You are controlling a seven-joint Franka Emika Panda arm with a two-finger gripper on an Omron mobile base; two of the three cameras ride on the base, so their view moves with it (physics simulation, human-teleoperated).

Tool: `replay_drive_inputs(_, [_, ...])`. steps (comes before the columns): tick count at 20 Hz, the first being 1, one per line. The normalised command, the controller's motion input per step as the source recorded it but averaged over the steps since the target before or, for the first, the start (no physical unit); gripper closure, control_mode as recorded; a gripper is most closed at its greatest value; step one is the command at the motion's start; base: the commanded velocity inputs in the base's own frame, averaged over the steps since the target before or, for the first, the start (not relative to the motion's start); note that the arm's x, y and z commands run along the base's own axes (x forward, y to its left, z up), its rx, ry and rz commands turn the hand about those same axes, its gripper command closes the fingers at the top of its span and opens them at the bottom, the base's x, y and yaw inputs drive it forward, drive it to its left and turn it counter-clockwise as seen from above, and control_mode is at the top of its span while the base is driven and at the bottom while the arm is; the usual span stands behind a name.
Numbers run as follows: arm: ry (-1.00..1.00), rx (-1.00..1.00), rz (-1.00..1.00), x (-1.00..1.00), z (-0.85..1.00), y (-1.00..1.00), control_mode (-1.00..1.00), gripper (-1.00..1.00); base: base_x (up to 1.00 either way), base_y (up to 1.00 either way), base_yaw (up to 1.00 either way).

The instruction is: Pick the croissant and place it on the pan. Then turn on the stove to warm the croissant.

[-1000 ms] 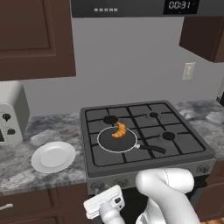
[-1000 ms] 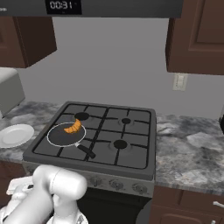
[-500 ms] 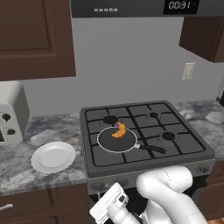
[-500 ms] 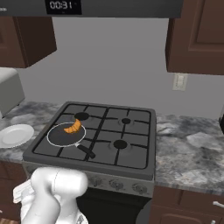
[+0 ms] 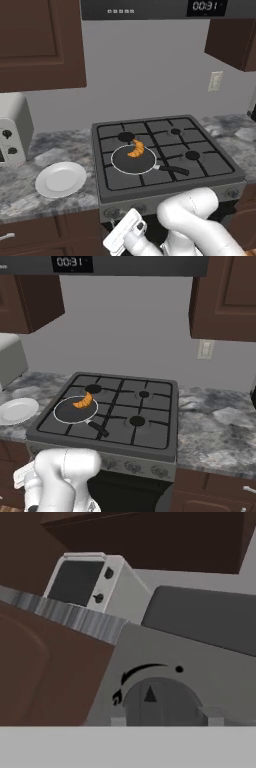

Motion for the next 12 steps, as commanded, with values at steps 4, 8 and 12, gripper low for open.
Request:
replay_drive_inputs(4, [-0.26, -0.17, 0.33, -0.52, 0.0, 0.07, -1.0, 1.0, 0.0, 0.0, 0.0])
replay_drive_inputs(8, [-0.25, -0.19, 0.36, -0.6, 0.0, 0.12, -1.0, 1.0, 0.0, 0.0, 0.0])
replay_drive_inputs(12, [-0.25, -0.18, 0.36, -0.59, 0.0, 0.13, -1.0, 1.0, 0.0, 0.0, 0.0])
